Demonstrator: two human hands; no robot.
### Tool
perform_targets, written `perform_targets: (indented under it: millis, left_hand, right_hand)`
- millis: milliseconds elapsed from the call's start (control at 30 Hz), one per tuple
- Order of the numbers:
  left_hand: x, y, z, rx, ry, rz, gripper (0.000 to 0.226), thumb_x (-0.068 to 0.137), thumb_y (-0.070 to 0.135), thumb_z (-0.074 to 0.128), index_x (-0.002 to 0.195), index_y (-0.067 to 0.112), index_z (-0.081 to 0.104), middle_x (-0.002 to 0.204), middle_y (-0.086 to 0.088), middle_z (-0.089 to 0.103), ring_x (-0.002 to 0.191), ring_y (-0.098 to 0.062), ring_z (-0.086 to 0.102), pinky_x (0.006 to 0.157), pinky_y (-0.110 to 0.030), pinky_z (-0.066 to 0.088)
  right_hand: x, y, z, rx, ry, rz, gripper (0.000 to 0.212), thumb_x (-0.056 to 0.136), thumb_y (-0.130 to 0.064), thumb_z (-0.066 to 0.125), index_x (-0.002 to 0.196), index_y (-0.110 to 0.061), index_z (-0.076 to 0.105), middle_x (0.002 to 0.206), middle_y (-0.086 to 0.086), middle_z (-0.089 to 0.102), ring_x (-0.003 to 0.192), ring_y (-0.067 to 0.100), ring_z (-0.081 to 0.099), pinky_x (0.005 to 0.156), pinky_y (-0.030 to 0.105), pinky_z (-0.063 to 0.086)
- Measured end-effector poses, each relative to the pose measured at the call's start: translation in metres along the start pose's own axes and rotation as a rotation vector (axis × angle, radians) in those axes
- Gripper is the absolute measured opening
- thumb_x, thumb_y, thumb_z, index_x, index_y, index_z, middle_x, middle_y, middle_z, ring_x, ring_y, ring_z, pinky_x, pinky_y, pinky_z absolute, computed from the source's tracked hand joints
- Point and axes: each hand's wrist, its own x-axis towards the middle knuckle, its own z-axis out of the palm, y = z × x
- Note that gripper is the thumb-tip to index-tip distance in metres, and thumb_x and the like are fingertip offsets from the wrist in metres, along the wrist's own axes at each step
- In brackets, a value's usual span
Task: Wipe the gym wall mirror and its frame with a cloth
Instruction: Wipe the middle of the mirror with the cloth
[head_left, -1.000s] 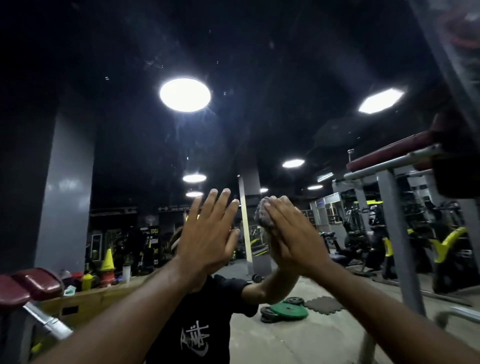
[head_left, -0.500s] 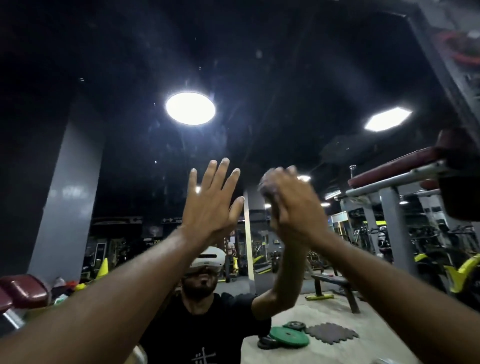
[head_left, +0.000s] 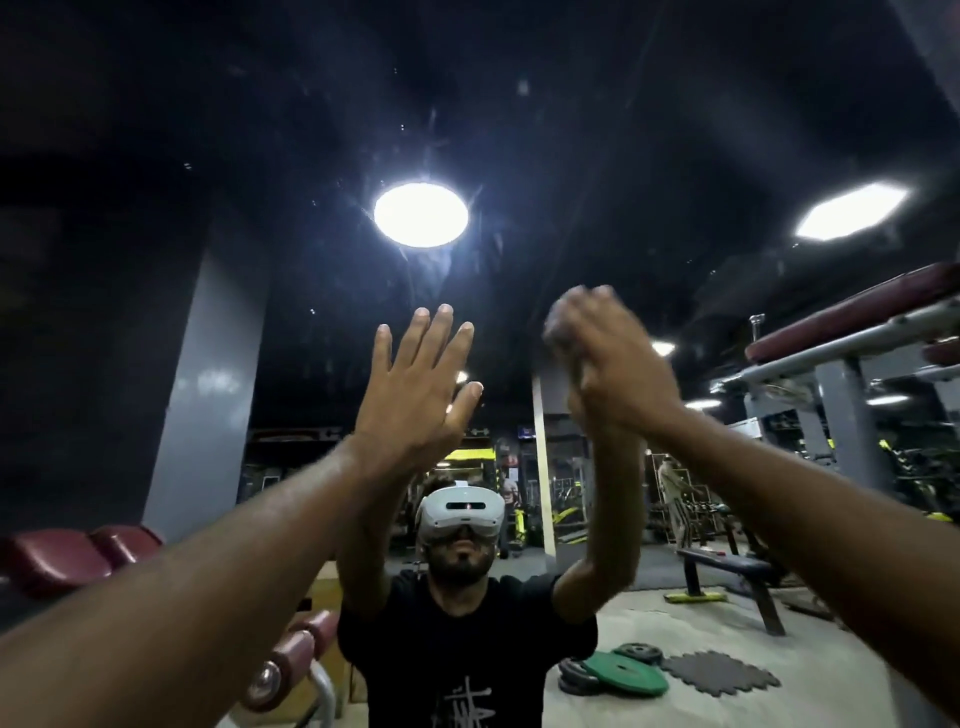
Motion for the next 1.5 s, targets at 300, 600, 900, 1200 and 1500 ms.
perform_targets:
  millis: [300, 600, 900, 1200, 1500]
  left_hand:
    - [-0.012, 0.048, 0.019, -0.002, -0.02, 0.111, 0.073, 0.099, 0.053, 0.026, 0.163, 0.02, 0.011, 0.172, -0.004, -0.002, 0.158, -0.023, -0.006, 0.126, -0.058, 0.001]
    - [-0.013, 0.054, 0.02, 0.022, -0.027, 0.07, 0.076, 0.097, 0.054, 0.026, 0.163, 0.018, 0.014, 0.172, -0.005, 0.002, 0.158, -0.023, -0.006, 0.126, -0.057, 0.002]
    - [0.011, 0.12, 0.033, -0.001, -0.038, 0.078, 0.075, 0.098, 0.055, 0.028, 0.161, 0.014, 0.02, 0.171, -0.007, 0.01, 0.158, -0.026, 0.002, 0.124, -0.062, 0.004]
    - [0.055, 0.142, 0.03, -0.021, 0.022, 0.063, 0.072, 0.1, 0.05, 0.03, 0.162, 0.018, 0.014, 0.171, -0.004, 0.008, 0.158, -0.022, 0.0, 0.125, -0.059, 0.0]
    - [0.064, 0.15, 0.039, -0.003, -0.018, 0.01, 0.07, 0.102, 0.05, 0.025, 0.163, 0.021, 0.006, 0.172, -0.002, -0.004, 0.158, -0.02, -0.01, 0.125, -0.059, -0.002]
  right_hand:
    - [-0.064, -0.037, 0.012, 0.022, 0.032, 0.166, 0.051, 0.103, -0.017, 0.049, 0.152, -0.028, 0.041, 0.16, -0.004, 0.037, 0.152, 0.023, 0.027, 0.121, 0.043, 0.026]
    - [-0.071, 0.063, -0.022, 0.005, 0.349, 0.754, 0.034, 0.101, -0.016, 0.05, 0.135, -0.022, 0.05, 0.137, -0.006, 0.052, 0.137, 0.024, 0.043, 0.111, 0.039, 0.04]
    - [-0.104, 0.1, -0.037, -0.008, 0.009, 0.209, 0.054, 0.102, -0.014, 0.057, 0.151, -0.03, 0.04, 0.16, -0.006, 0.039, 0.152, 0.021, 0.027, 0.122, 0.046, 0.025]
    - [-0.078, 0.067, -0.027, 0.057, 0.012, 0.122, 0.046, 0.104, -0.017, 0.047, 0.149, -0.025, 0.046, 0.158, -0.003, 0.042, 0.152, 0.021, 0.027, 0.12, 0.044, 0.03]
    - [0.006, 0.12, -0.034, 0.027, 0.166, 0.475, 0.04, 0.098, -0.016, 0.048, 0.138, -0.021, 0.048, 0.141, 0.006, 0.049, 0.132, 0.029, 0.047, 0.1, 0.042, 0.044]
